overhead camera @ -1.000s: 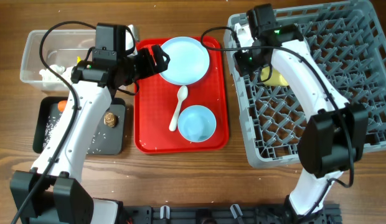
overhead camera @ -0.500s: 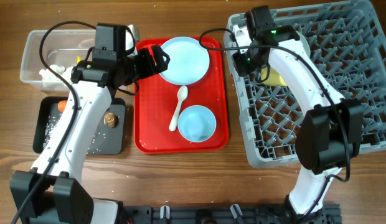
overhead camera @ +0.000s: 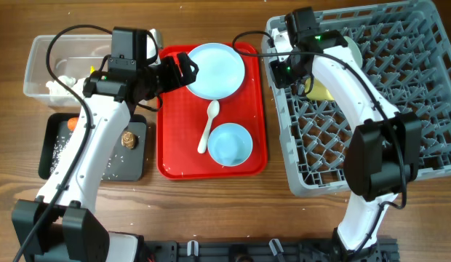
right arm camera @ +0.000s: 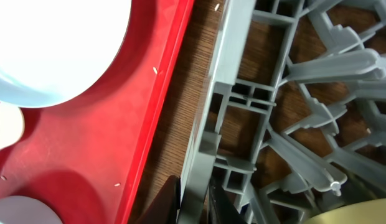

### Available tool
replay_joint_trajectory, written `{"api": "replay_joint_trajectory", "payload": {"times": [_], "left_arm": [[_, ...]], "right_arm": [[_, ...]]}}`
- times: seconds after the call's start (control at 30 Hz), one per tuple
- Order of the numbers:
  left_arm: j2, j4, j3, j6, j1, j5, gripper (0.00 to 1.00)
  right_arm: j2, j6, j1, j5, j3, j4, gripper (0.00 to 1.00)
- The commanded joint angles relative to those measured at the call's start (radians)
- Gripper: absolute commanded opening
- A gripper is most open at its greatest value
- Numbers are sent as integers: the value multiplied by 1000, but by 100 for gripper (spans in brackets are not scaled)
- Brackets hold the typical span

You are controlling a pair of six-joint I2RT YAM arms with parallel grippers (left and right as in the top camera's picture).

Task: Sort waste into correct bins and load items into the dishwasher rack
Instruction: 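Move the right gripper left to the rack edge near the red tray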

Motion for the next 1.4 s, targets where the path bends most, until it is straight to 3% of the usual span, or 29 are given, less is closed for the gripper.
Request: {"api": "replay_joint_trajectory", "payload": {"times": [0.0,0.63,0.7,0.97,1.0,1.07,1.1,1.37], "left_arm": [[-11,3,23,5,4,-6,100],[-11,3,23,5,4,-6,100],[-11,3,23,5,4,-6,100],[-11,3,23,5,4,-6,100],[-11,3,23,5,4,-6,100],[-11,3,23,5,4,-6,100],[-11,3,23,5,4,-6,100],[-11,3,23,5,4,-6,100]], "right_arm": [[17,-11,2,-20,0,37,9],[17,23,2,-20,0,171,9],[17,22,1,-20,0,167,16],[1,14,1,-17,2,170,23],[-6,14,1,-17,2,172,26],[-20,14,1,-16,3,178,46],[-28,11,1,-14,4,181,51],[-139,45,2,-48,24,159,53]]}}
